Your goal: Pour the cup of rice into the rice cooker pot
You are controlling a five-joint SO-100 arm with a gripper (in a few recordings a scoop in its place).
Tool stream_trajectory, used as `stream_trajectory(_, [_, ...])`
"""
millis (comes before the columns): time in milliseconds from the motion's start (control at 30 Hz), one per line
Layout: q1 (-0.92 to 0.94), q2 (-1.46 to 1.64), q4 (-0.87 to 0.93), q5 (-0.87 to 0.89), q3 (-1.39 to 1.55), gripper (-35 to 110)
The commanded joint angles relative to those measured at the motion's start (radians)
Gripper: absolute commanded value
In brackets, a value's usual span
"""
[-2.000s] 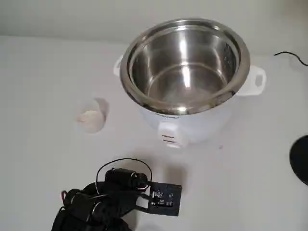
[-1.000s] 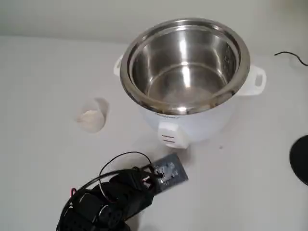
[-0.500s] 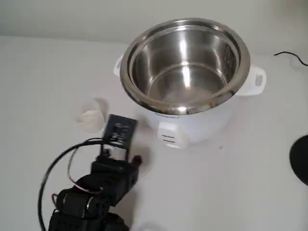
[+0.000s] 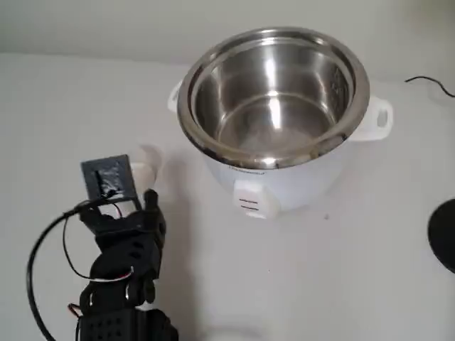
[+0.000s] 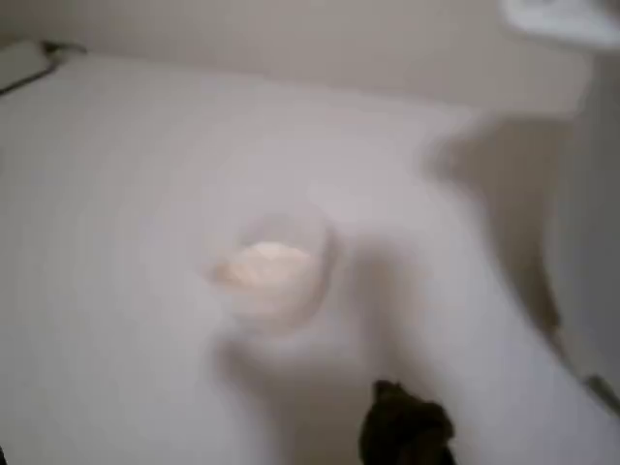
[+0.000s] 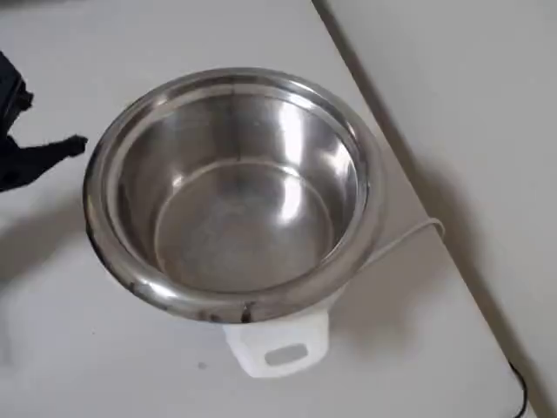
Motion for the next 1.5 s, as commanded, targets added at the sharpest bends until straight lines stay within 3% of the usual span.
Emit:
stream_trajectory(0, [0.011,-0.250,-0.316,0.009,-0.008,49])
stream_trajectory(100, [0.021,-0.502,-0.534,0.003,-0.037,50])
stream_trajectory(267, [0.089,-1.158,-1.127,-0.006,-0.198,51])
stream_trajectory(333, [0.091,-1.322,-1.279,-0.009,-0.235,51])
stream_trajectory(567, [0.081,-1.583,-1.384,-0.026,-0.388,47])
stream_trajectory(833, [0.069,-2.043,-1.743,-0.127,-0.581,64])
stream_trajectory(1467, [-0.040,-2.247,-1.709,-0.106,-0.922,63])
